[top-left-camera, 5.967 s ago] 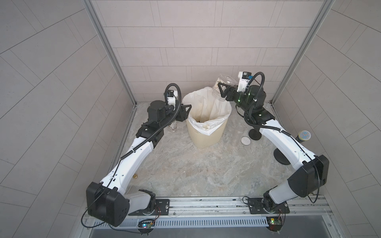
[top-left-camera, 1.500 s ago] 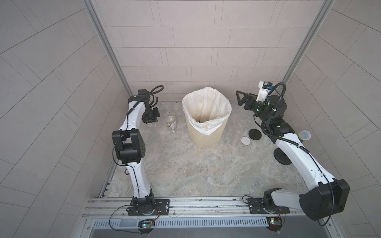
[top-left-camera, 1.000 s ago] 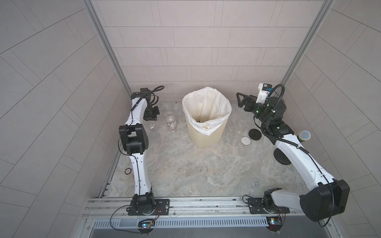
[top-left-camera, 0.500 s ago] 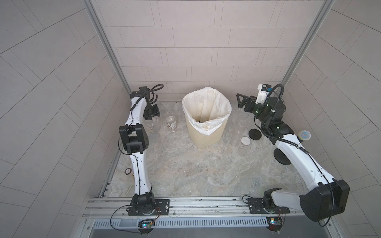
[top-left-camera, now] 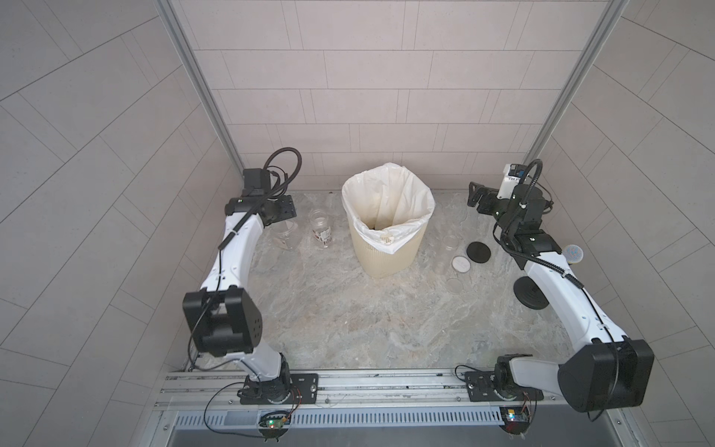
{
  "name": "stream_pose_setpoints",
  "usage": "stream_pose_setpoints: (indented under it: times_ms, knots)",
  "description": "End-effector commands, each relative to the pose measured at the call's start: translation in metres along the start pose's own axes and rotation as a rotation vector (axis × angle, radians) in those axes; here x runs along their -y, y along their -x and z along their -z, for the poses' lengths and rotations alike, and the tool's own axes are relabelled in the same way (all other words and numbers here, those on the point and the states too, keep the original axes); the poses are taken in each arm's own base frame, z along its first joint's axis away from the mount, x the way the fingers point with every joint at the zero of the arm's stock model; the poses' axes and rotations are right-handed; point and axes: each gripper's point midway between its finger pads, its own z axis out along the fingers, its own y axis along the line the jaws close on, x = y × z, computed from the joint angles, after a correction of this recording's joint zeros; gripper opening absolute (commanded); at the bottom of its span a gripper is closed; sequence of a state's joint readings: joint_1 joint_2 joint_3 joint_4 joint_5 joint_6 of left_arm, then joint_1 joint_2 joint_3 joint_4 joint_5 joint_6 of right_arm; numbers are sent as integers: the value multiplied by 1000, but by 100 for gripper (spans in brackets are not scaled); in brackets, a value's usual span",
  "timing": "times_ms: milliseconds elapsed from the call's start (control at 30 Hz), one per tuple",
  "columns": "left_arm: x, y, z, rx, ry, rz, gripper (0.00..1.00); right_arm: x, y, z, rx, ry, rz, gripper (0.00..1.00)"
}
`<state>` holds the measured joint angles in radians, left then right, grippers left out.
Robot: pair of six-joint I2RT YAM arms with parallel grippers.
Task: Empty the moldy dried flower tea in the jars
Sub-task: Place the jar at the center of the board, then reset both arms
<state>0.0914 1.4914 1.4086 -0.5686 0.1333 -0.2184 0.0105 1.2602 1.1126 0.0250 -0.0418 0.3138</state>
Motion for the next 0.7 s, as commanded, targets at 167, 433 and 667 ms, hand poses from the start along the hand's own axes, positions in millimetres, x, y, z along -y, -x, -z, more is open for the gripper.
stream_pose_setpoints:
  times_ms: [167,433,667]
  knots:
    - [9,-15,10,318,-60,-51,81,47,-63,-1,-87,-186,186,100]
    - [6,-63,-12,386,14,-131,90,84,-122,6,-93,-320,234,100]
    - [-1,-78,-33,444,23,-157,93,101,-166,4,-110,-352,205,100]
